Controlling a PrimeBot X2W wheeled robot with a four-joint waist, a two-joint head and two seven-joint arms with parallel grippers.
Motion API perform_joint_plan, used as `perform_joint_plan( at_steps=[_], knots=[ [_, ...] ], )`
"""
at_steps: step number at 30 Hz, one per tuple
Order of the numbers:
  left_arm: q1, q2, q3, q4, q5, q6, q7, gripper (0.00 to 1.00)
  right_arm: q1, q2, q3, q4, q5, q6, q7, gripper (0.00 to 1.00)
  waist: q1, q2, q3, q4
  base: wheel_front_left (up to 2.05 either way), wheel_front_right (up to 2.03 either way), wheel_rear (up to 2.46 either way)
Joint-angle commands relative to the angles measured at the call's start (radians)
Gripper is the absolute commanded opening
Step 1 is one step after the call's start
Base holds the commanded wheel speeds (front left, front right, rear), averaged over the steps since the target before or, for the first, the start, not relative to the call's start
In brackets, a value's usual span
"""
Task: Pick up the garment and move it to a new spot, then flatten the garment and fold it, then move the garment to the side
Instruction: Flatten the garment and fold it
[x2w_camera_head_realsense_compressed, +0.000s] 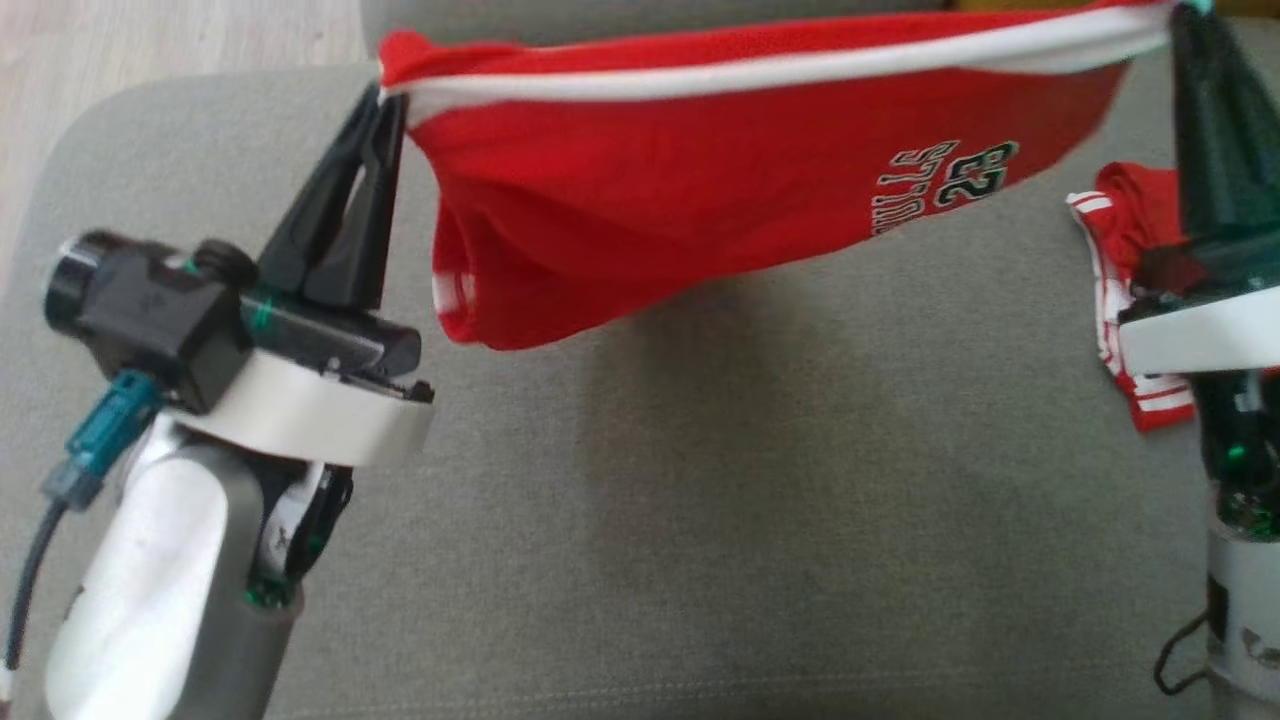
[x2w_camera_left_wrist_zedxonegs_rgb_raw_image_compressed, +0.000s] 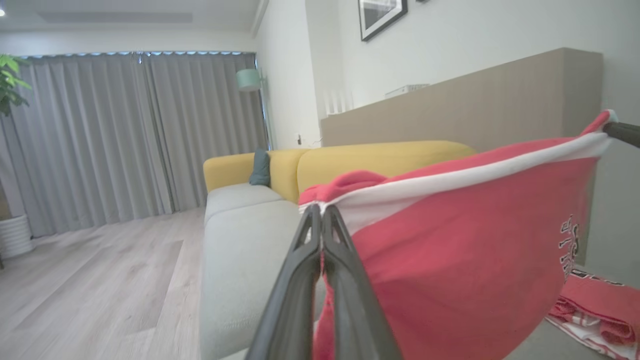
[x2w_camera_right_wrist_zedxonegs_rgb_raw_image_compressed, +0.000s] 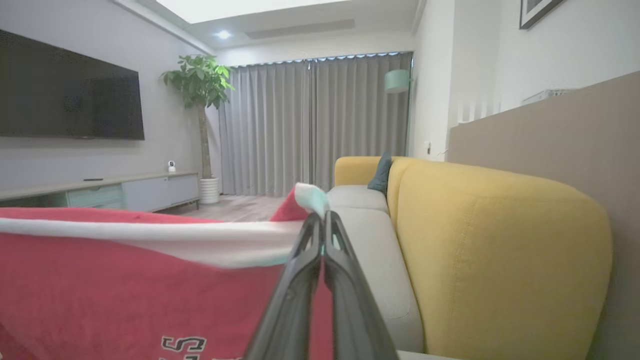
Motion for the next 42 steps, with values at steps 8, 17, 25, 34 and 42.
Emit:
perform_joint_plan(
  at_steps=[8,17,25,34,42],
  knots=[
    [-0.089,0.03,0.045,-0.047,-0.015,-0.003,0.038,0.0,-0.009,0.039,-0.012,-0.093,0.004,-0.001,0.059,0.0,0.0,0.0,0.003,-0.023,0.0,0.0,0.0],
    [-0.303,-0.02,0.062,0.157,-0.109,-0.06,0.025,0.0,-0.239,0.043,0.03,0.079,0.052,-0.001,0.029,0.0,0.0,0.0,0.093,-0.033,0.0,0.0,0.0],
    [-0.647,-0.097,0.082,0.58,-0.149,-0.104,-0.078,0.0,-0.632,0.054,0.114,0.468,0.113,-0.001,-0.121,0.0,0.0,0.0,0.143,-0.029,0.0,0.0,0.0],
    [-0.861,-0.152,0.128,1.013,-0.167,-0.132,-0.231,0.0,-0.884,0.118,0.263,0.923,0.202,-0.001,-0.349,0.0,0.0,0.0,0.165,-0.054,0.0,0.0,0.0],
    [-0.748,-0.194,0.195,1.236,-0.218,-0.15,-0.235,0.0,-0.794,0.133,0.426,1.185,0.345,-0.001,-0.421,0.0,0.0,0.0,0.236,-0.061,0.0,0.0,0.0]
  ],
)
